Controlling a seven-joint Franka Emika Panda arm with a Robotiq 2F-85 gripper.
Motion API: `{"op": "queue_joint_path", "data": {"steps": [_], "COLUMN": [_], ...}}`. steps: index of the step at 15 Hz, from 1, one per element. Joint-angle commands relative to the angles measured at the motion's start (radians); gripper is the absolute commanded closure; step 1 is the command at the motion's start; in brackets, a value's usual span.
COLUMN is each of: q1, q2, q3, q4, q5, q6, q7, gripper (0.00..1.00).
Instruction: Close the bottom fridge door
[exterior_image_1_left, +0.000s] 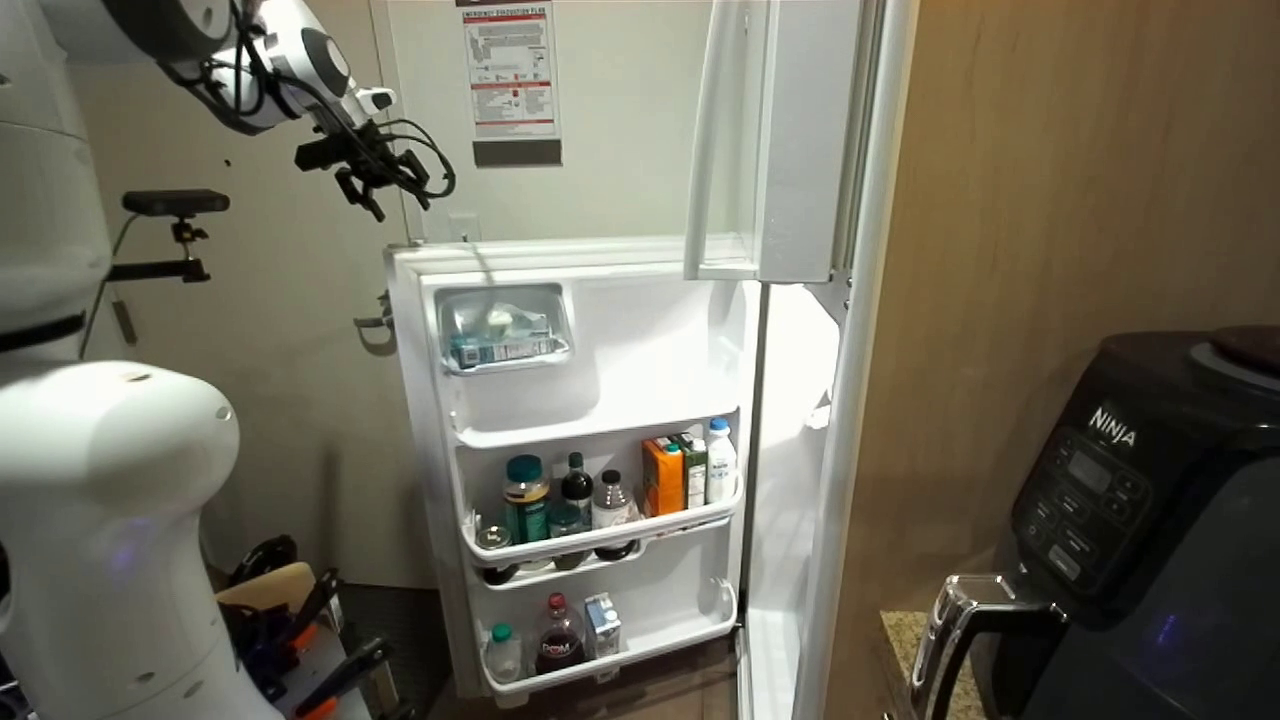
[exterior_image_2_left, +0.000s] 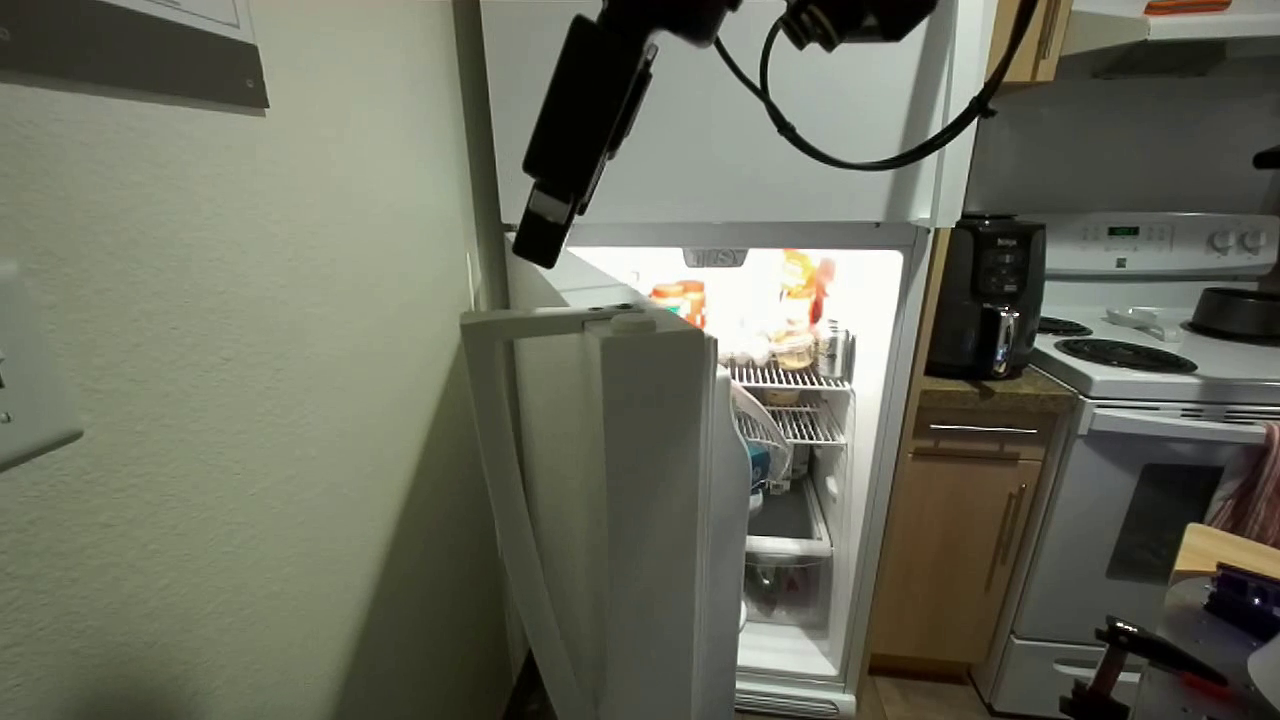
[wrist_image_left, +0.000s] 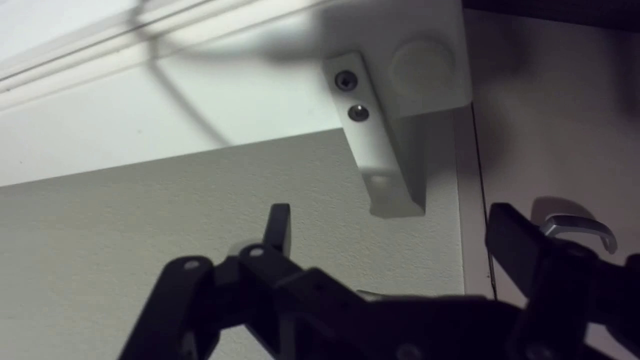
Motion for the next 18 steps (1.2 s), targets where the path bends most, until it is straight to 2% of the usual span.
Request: {"op": "queue_joint_path", "data": {"steps": [1,7,10,15,18], "q1": [-0.034,-0.033,-0.028,-0.015,-0.005], "q2": [-0.079,-0.057,-0.030,0.019,0.032], "q3": [0.030,0.059,0.068,0.077,0.075], "q4": [-0.109,-0.141,-0.141,-0.130,-0.122], "q5": [0.004,-0.014,-0.012,0.006,0.020], "q6": [0.105,0.301,0.360,0.385,0.331], "q7": [-0.044,-0.038,-0.044,-0.029,0.002], "gripper": [0.00,0.00,0.00,0.00,0.00]}}
